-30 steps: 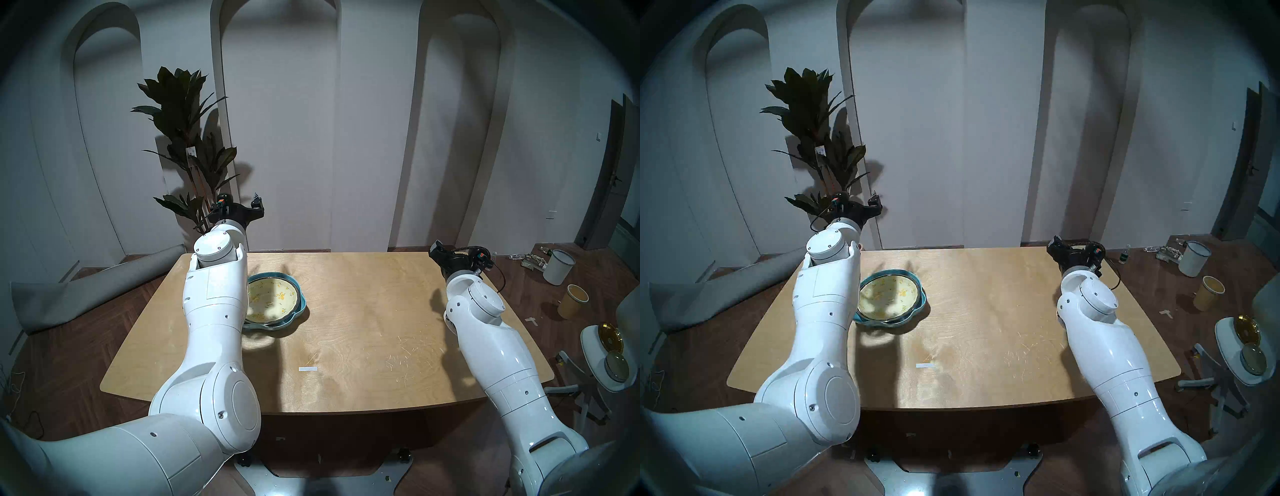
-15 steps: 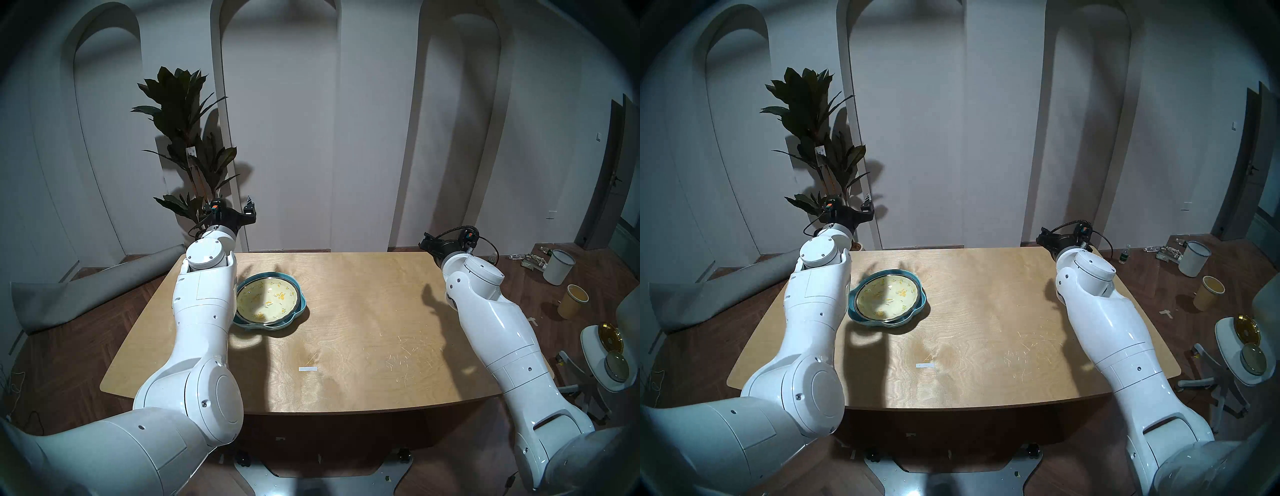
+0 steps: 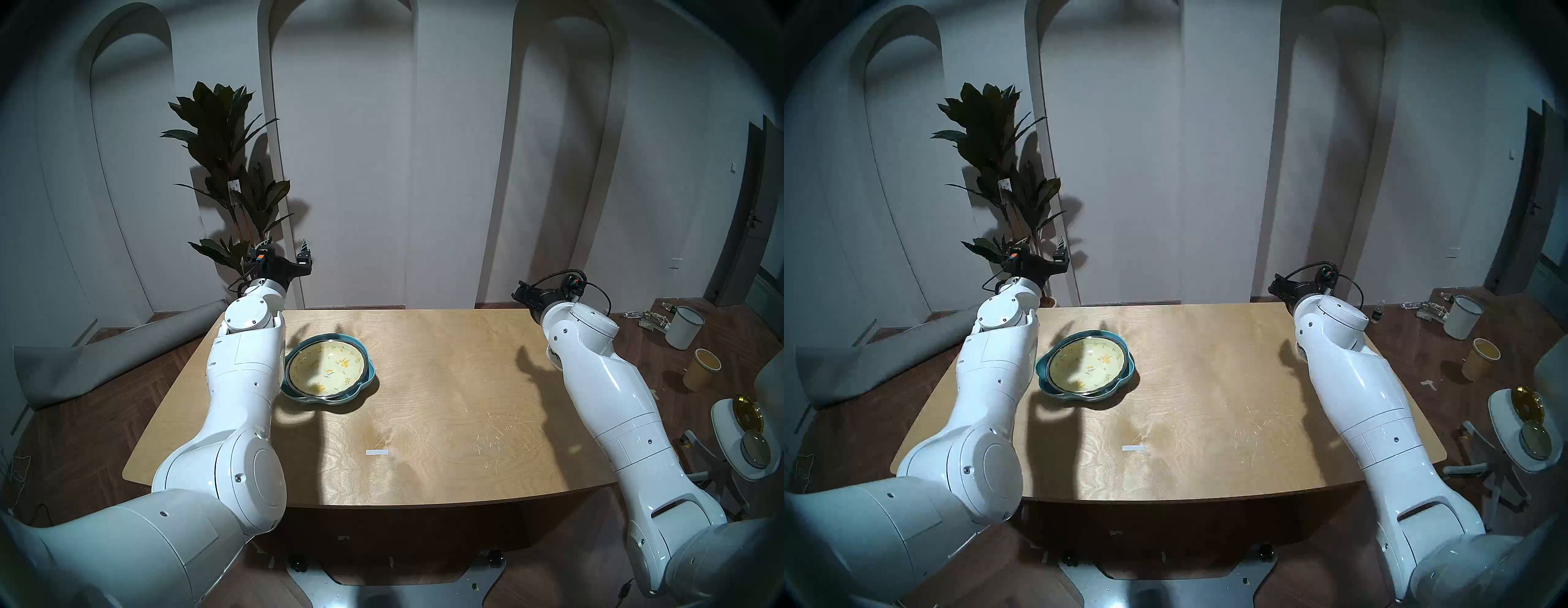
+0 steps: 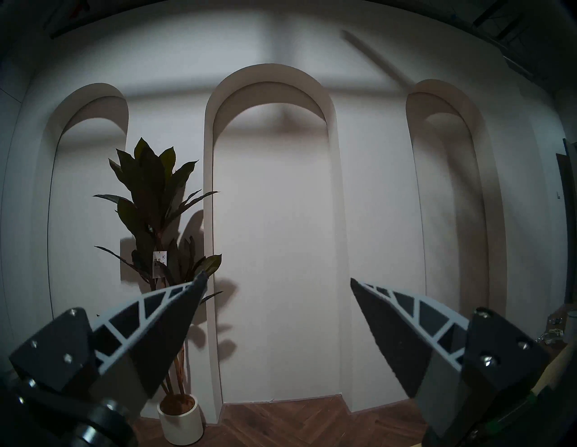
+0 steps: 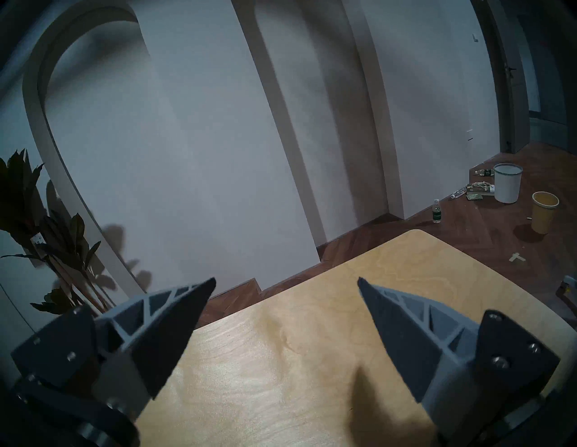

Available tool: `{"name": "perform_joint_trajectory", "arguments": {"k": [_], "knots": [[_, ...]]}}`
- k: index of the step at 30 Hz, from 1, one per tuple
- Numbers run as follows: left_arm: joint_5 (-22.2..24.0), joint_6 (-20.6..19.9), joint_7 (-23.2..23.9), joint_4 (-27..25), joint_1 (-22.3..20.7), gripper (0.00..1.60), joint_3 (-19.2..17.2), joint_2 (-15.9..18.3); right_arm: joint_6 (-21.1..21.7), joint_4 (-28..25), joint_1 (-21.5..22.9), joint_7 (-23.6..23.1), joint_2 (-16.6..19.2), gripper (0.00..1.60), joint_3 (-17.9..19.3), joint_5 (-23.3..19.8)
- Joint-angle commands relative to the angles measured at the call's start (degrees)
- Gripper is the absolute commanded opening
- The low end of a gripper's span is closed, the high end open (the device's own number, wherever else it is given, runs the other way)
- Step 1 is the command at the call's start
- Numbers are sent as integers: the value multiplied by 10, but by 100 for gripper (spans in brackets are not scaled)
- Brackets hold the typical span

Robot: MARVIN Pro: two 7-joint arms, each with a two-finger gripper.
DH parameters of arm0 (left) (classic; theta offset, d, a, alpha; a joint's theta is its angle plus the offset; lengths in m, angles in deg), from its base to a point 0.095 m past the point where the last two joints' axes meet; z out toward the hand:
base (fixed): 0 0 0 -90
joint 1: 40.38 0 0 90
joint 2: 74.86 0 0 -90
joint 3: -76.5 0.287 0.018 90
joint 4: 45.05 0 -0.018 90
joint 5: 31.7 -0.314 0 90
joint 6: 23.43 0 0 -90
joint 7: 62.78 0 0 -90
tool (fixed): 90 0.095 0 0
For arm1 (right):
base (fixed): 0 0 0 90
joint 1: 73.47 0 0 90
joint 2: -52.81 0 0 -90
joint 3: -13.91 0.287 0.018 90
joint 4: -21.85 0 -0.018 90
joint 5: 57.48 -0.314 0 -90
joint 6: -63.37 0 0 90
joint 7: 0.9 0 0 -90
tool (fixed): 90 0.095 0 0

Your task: Stack the plates into one stack

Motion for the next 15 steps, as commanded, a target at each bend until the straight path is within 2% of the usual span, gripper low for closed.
{"name": "perform_joint_trajectory", "arguments": {"k": [1, 15], "knots": [[2, 25, -1, -1, -31, 160, 3, 7, -2, -8, 16, -3, 2, 160, 3, 1], [7, 43, -1, 14, -37, 160, 6, 11, -1, -8, 16, -3, 2, 160, 2, 1]]}}
